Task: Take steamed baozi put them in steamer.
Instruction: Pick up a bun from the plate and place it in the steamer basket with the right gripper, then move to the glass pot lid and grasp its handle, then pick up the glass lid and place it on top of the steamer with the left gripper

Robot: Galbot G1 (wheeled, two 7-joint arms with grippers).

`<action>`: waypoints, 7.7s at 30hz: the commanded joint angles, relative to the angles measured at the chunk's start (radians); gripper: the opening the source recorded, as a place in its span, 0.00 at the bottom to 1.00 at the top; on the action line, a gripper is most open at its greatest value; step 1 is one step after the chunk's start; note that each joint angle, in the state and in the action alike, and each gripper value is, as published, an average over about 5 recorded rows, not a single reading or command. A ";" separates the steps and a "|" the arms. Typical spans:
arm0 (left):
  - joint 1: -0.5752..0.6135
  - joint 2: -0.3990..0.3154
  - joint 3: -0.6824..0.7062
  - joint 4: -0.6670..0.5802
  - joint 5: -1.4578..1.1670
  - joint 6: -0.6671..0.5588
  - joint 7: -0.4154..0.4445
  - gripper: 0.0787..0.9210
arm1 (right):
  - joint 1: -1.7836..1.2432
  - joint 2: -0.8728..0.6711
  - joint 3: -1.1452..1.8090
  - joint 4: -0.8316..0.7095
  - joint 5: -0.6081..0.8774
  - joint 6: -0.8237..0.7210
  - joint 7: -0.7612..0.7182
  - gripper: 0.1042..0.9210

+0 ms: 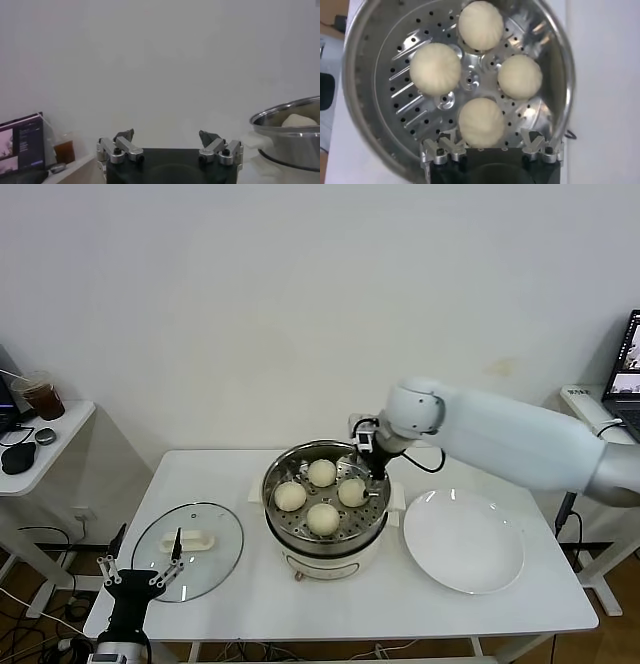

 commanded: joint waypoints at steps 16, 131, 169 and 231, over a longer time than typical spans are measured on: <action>-0.007 -0.013 0.034 0.002 -0.047 -0.010 -0.035 0.88 | -1.595 -0.171 1.414 0.406 -0.211 0.665 0.732 0.88; -0.205 0.537 0.131 -0.117 0.794 0.717 0.069 0.11 | -2.178 0.537 1.863 0.439 -0.296 0.830 0.676 0.88; -0.959 0.032 0.965 0.261 1.327 0.965 0.421 0.11 | -2.116 0.616 1.816 0.347 -0.512 0.935 0.736 0.88; -0.843 -0.010 0.905 0.258 1.330 0.917 0.318 0.76 | -2.129 0.608 1.801 0.349 -0.517 0.934 0.730 0.88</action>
